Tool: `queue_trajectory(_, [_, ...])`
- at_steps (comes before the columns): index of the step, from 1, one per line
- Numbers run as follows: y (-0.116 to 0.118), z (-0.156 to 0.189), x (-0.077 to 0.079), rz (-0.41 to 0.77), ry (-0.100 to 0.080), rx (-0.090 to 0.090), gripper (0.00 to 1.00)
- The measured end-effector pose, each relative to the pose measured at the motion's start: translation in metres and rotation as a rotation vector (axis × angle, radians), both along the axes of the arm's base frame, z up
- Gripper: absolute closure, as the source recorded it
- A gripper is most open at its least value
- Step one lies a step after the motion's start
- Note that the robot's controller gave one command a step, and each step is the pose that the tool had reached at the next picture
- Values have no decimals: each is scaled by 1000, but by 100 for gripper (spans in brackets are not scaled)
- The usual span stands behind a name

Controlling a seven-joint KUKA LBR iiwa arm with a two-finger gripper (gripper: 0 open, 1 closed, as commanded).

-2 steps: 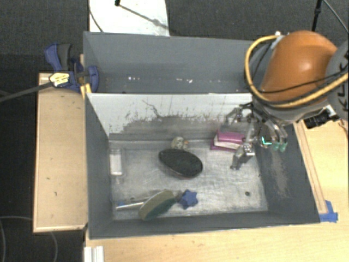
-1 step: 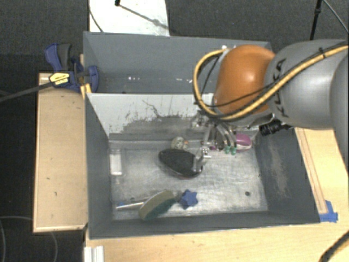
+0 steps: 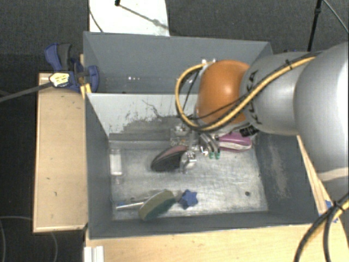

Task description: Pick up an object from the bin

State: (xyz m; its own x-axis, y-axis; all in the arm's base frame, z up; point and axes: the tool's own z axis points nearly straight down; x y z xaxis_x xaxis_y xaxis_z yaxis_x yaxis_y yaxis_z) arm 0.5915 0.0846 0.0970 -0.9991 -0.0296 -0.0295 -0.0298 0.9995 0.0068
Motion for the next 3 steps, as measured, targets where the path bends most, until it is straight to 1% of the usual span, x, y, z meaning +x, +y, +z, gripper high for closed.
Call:
queue_trajectory(1, [0,-1,0,-1,2,0,100])
queue_trajectory(2, [-14,162,3,-19,18,-6,100])
queue_trajectory(3, [-20,159,-44,165,28,-10,100])
